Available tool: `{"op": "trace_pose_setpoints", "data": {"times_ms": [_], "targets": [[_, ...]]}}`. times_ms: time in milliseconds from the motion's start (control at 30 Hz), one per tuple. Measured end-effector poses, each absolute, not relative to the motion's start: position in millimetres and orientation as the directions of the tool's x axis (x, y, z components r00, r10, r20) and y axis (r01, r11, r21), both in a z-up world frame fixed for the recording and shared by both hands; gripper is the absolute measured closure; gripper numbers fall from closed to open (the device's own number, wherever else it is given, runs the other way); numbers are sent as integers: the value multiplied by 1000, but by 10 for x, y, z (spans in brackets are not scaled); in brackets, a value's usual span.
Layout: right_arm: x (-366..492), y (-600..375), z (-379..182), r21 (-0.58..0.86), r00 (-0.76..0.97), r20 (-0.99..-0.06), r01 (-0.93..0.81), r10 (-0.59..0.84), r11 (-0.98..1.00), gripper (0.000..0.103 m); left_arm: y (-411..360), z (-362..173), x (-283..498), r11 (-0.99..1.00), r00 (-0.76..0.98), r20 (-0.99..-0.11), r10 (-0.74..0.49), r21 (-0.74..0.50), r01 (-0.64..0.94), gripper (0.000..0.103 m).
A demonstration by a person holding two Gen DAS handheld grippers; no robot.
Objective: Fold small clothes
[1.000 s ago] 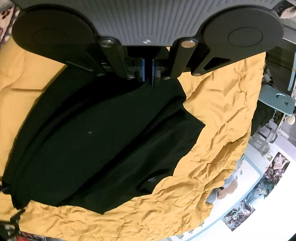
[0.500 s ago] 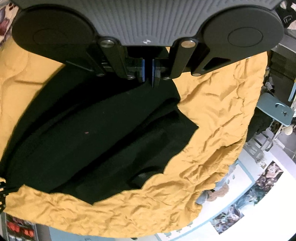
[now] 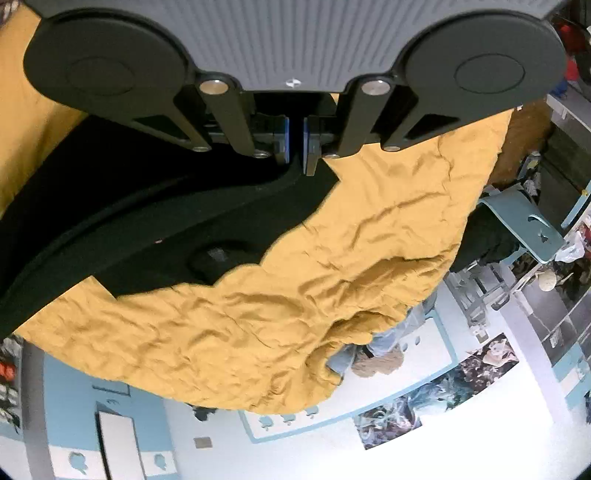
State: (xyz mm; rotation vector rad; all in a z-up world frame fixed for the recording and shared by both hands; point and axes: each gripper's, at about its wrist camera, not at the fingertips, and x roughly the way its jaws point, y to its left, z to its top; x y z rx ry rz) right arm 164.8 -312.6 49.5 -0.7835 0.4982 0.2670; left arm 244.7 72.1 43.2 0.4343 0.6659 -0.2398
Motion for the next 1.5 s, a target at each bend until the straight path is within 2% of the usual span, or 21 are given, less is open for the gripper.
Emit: {"op": "trace_pose_setpoints", "data": {"times_ms": [267,400,667,967,1033,1067,1100,1133,1167,1200,1367,1500], "targets": [[2696,-3073,753,-582,888,-459,-298,-3,757,103,634,684,3218,906,824,-566,-33,330,264,97],[3352,-3073,686,-536,879,-477,-281,-10,796,103,577,589,3707,926,821,-571,-13,303,226,97],[4566,-3038,-69,-479,812,-582,-303,-40,824,103,550,-129,4571,947,746,-666,14,247,203,97],[5225,-2960,-979,-435,766,-638,-281,-72,855,103,648,-817,5010,969,668,-743,40,191,155,94],[5300,-2957,-1091,-431,762,-642,-260,-91,864,103,677,-845,5071,978,674,-737,50,174,118,80],[5294,-2976,-1108,-427,761,-642,-249,-98,869,101,697,-846,5092,981,677,-734,55,165,99,78],[5311,-2981,-1139,-427,762,-639,-235,-107,873,91,725,-839,5123,985,672,-738,65,153,73,74],[5295,-2999,-1144,-433,768,-630,-222,-117,874,85,757,-832,5136,989,671,-738,75,142,46,74],[5275,-3006,-1143,-444,777,-616,-205,-131,872,69,788,-816,5134,991,678,-731,76,130,29,74],[5247,-3017,-1138,-456,786,-600,-185,-147,870,57,829,-795,5119,993,685,-725,76,118,15,73],[5164,-3140,-1009,-450,802,-572,-128,-175,884,55,1022,-709,5041,996,686,-723,78,88,-21,72],[5051,-3246,-875,-400,790,-591,-114,-161,909,55,1140,-653,4908,998,668,-742,61,60,-25,72]]}}
